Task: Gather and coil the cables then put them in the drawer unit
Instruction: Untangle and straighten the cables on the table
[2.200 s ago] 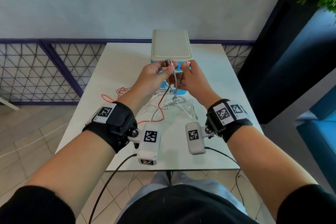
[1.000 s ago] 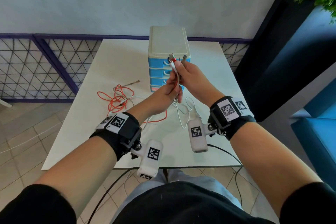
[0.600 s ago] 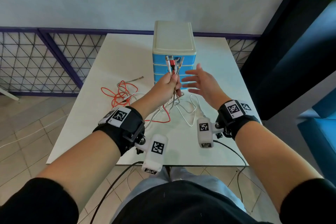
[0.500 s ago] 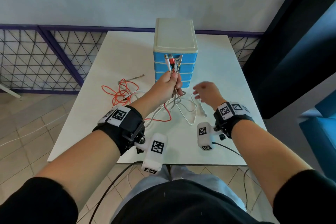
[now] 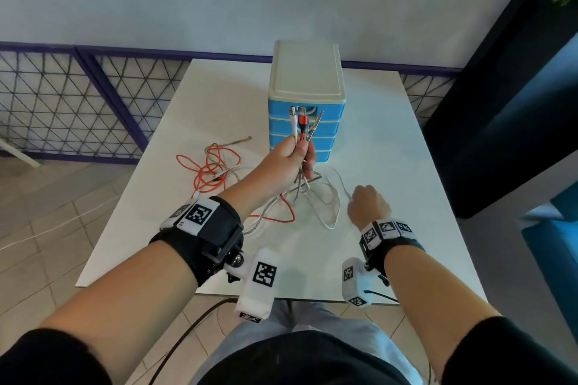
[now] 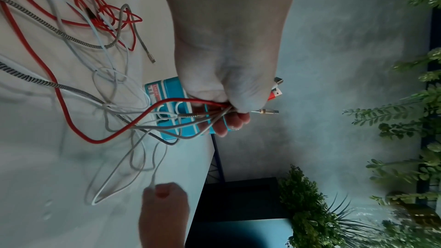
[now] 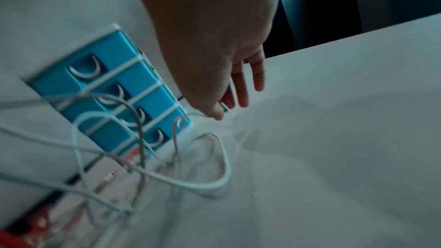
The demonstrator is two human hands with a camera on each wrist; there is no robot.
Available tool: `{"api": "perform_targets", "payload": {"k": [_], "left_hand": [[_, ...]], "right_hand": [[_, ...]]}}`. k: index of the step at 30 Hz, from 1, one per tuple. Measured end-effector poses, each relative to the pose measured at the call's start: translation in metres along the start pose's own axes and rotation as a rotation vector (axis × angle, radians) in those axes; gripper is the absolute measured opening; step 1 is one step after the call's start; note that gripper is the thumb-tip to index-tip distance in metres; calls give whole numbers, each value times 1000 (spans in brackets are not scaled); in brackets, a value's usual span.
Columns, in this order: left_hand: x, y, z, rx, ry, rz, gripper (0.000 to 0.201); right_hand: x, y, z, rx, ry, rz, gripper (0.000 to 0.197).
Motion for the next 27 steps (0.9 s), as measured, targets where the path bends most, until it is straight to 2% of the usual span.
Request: {"api": "perform_targets", "payload": {"k": [4, 6, 9, 11, 15, 19, 27], "left_hand": [[-3, 5, -2, -42, 49, 43, 25], [-5, 8, -2, -72, 66, 68, 24], [-17, 8, -6, -143, 108, 121, 26], [-27, 6, -10, -167, 113, 161, 23], [-43, 5, -15, -162, 112, 239, 33], [-42, 5, -21, -129, 112, 215, 33], [-42, 0, -17, -88, 9, 288, 29]], "right_hand": [[33, 7, -65, -312, 528, -165, 14], [51, 4, -106, -421, 783, -225, 12], [78, 0, -157, -401, 1089, -239, 13], [97, -3, -180, -351, 1206, -261, 14], [116, -3, -195, -274, 1281, -208, 17], [132, -8, -191, -195, 1279, -163, 24], [148, -13, -179, -137, 1107, -165, 28]]}}
Point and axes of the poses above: each hand's wrist, its own y-axis towards the middle knuckle, its own z-axis out of the palm, x = y × z, the point moved 7 cm from there along y, towards the middle knuckle, and after that the axes turned 9 degrees about -x, right-handed, at the moved point
